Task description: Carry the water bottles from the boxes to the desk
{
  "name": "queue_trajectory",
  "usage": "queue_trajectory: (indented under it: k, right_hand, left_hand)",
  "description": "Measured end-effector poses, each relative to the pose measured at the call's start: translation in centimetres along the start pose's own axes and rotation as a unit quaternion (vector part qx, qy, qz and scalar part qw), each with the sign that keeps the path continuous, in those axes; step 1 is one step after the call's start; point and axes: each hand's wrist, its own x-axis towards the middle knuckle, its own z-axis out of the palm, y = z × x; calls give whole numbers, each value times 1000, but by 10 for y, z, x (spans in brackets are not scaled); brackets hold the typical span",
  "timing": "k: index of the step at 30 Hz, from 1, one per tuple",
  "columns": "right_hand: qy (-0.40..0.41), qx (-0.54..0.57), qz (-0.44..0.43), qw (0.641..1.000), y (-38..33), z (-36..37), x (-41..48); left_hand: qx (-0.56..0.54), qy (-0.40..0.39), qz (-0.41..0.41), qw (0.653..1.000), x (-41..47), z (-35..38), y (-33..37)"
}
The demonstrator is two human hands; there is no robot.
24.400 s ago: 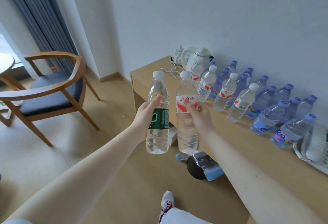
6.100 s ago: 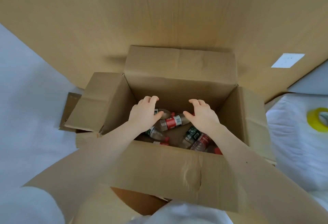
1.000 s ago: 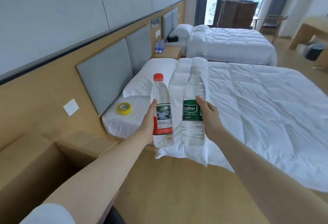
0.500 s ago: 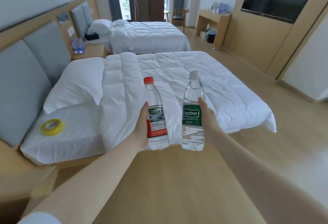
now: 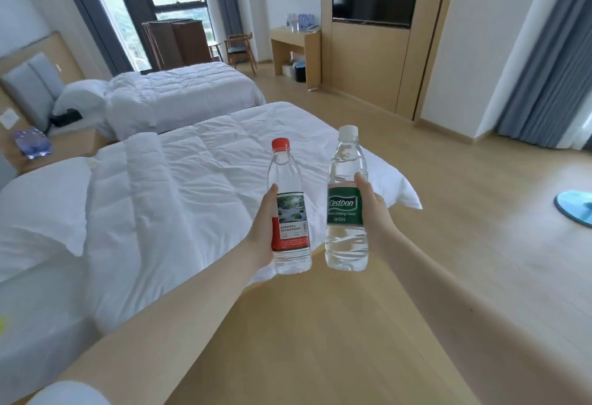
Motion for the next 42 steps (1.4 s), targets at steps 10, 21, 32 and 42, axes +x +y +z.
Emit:
queue_trajectory:
  k: [10,21,32,42]
  right_hand:
    - [56,56,-32,996,-22,-159,21]
    - [119,66,-16,991,-12,-248,34]
    - [191,53,-7,980,-14,-282,106]
    - [229,44,16,972,-54,-274,230]
  left_hand:
    - [-16,-70,-35,997,50,159,-36]
    - [16,-139,-64,988,95,237,-63]
    - [7,-241,-106,965,196,274,-67]
    - [17,-269,-77,960,328,270,-22]
